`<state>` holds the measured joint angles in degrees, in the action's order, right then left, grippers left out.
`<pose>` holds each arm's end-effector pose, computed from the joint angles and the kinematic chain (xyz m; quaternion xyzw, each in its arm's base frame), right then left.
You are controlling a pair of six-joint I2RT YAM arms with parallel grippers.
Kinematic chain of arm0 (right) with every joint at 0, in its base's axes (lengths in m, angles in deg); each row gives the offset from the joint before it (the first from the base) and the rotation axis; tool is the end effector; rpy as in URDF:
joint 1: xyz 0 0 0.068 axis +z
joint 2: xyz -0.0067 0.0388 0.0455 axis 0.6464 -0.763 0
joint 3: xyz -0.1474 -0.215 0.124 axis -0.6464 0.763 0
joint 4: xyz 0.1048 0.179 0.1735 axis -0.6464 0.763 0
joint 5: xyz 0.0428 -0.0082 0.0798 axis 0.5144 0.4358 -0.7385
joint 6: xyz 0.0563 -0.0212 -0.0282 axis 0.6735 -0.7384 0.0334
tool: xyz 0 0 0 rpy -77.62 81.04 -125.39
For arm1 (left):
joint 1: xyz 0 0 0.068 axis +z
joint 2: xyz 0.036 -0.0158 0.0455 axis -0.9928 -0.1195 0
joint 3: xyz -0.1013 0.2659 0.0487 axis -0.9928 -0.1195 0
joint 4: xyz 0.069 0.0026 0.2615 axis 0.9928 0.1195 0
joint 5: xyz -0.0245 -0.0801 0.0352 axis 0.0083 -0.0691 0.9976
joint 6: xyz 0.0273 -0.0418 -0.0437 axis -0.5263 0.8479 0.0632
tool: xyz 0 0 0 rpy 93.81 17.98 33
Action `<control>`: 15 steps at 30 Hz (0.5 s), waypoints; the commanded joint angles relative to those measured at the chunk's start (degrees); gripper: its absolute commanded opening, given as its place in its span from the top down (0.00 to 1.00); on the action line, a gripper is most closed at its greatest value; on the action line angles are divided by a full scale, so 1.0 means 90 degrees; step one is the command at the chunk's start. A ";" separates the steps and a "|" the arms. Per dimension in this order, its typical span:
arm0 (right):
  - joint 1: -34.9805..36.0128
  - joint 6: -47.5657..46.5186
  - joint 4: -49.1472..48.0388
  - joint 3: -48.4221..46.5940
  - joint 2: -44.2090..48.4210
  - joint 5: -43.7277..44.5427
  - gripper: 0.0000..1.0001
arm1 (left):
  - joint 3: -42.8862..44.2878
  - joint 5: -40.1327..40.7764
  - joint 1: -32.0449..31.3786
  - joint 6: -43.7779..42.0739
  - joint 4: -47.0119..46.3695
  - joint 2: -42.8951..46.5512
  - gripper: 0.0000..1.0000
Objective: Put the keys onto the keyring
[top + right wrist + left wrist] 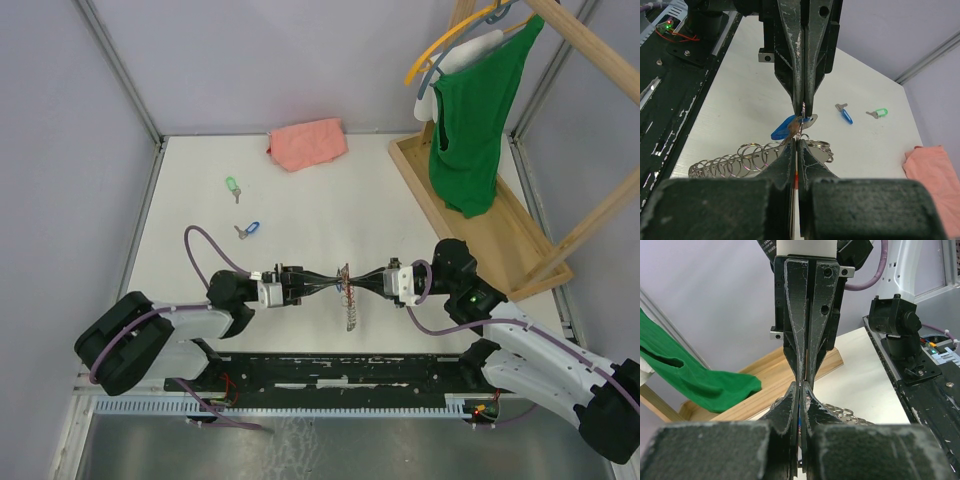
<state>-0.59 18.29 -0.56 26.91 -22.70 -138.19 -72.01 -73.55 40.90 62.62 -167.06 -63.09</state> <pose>0.1287 0.1600 0.2758 -0.6296 0.3742 0.3571 0.5797 0.1326 -0.1738 0.2435 0.5181 0.2768 -0.4346 0.6827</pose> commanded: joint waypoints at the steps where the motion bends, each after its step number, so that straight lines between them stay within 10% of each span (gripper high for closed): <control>1: 0.0028 0.0032 -0.0363 -0.0430 0.0010 -0.0422 0.99 | 0.0224 -0.0061 -0.0031 0.0298 -0.1267 -0.0104 0.97; 15: 0.0025 -0.0048 -0.0251 -0.0313 0.0234 -0.0136 0.99 | -0.0072 0.0344 -0.0025 0.0397 -0.0749 0.0422 0.97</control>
<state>-0.53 19.15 -1.89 26.49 -22.35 -139.65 -72.14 -72.35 40.90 64.96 -167.04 -62.99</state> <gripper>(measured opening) 0.012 0.032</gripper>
